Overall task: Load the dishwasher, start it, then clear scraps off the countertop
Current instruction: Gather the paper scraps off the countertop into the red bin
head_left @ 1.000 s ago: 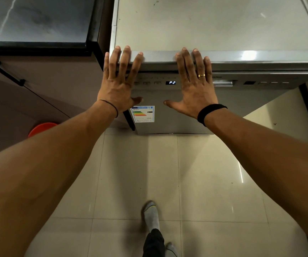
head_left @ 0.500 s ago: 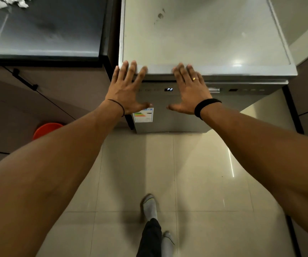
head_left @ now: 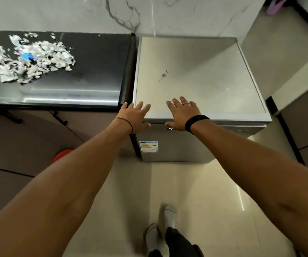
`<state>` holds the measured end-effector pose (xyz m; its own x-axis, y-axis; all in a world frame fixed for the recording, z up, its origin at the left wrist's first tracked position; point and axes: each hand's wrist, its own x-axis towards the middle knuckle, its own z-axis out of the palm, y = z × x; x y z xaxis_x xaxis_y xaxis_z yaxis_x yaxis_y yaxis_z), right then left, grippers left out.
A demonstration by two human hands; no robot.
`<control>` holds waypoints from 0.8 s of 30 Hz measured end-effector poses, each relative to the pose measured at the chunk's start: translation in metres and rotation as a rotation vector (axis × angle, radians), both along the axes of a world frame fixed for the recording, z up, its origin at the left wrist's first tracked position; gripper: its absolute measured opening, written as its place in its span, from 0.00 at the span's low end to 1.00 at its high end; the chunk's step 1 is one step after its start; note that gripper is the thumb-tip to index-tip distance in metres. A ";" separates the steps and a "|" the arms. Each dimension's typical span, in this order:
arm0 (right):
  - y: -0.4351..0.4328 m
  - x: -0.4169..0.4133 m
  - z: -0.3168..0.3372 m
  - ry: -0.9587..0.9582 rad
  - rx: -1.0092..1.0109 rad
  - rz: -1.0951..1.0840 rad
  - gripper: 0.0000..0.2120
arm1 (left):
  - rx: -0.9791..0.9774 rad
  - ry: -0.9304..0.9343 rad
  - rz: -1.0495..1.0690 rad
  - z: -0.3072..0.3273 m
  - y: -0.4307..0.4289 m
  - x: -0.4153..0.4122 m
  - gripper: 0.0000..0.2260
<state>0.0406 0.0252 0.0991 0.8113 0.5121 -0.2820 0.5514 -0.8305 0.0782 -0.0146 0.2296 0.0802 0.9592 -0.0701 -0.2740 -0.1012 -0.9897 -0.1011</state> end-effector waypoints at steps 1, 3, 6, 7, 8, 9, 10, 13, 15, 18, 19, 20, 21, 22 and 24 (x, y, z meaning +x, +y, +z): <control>0.004 0.006 0.012 -0.021 0.012 0.016 0.42 | 0.001 -0.039 0.014 0.008 0.001 -0.003 0.37; 0.013 0.019 0.036 -0.061 0.036 0.046 0.41 | -0.002 -0.108 0.045 0.025 0.004 -0.006 0.36; 0.028 0.036 0.073 -0.135 0.091 0.099 0.40 | -0.005 -0.232 0.133 0.059 0.011 -0.008 0.34; 0.034 0.041 0.083 -0.156 0.115 0.118 0.39 | -0.011 -0.272 0.164 0.070 0.014 -0.008 0.34; 0.039 0.045 0.092 -0.172 0.136 0.132 0.39 | -0.022 -0.310 0.191 0.079 0.018 -0.008 0.33; 0.045 0.048 0.102 -0.186 0.162 0.151 0.39 | -0.031 -0.350 0.218 0.088 0.022 -0.008 0.33; 0.050 0.051 0.108 -0.195 0.190 0.164 0.39 | -0.036 -0.383 0.239 0.095 0.026 -0.009 0.33; 0.074 0.057 0.127 -0.216 0.257 0.213 0.38 | -0.029 -0.453 0.304 0.113 0.044 -0.014 0.33; 0.094 0.058 0.137 -0.225 0.283 0.258 0.38 | -0.011 -0.476 0.356 0.121 0.058 -0.021 0.33; 0.126 0.055 0.152 -0.238 0.330 0.318 0.39 | -0.045 -0.503 0.449 0.135 0.080 -0.028 0.34; 0.138 0.053 0.157 -0.243 0.342 0.343 0.39 | -0.059 -0.518 0.477 0.140 0.089 -0.030 0.34; 0.149 0.052 0.160 -0.245 0.353 0.366 0.39 | -0.070 -0.537 0.502 0.144 0.097 -0.032 0.34; 0.163 0.050 0.163 -0.242 0.365 0.392 0.39 | -0.083 -0.562 0.530 0.147 0.106 -0.035 0.34; 0.176 0.048 0.165 -0.237 0.376 0.417 0.39 | -0.109 -0.586 0.557 0.149 0.115 -0.038 0.34; 0.202 0.043 0.167 -0.226 0.392 0.459 0.40 | -0.182 -0.634 0.611 0.149 0.135 -0.043 0.33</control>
<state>0.0838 0.2273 0.2657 0.5023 0.8518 0.1485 0.8632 -0.5042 -0.0275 -0.0579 0.3650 0.2289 0.8105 0.5115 0.2855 0.4699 -0.8587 0.2046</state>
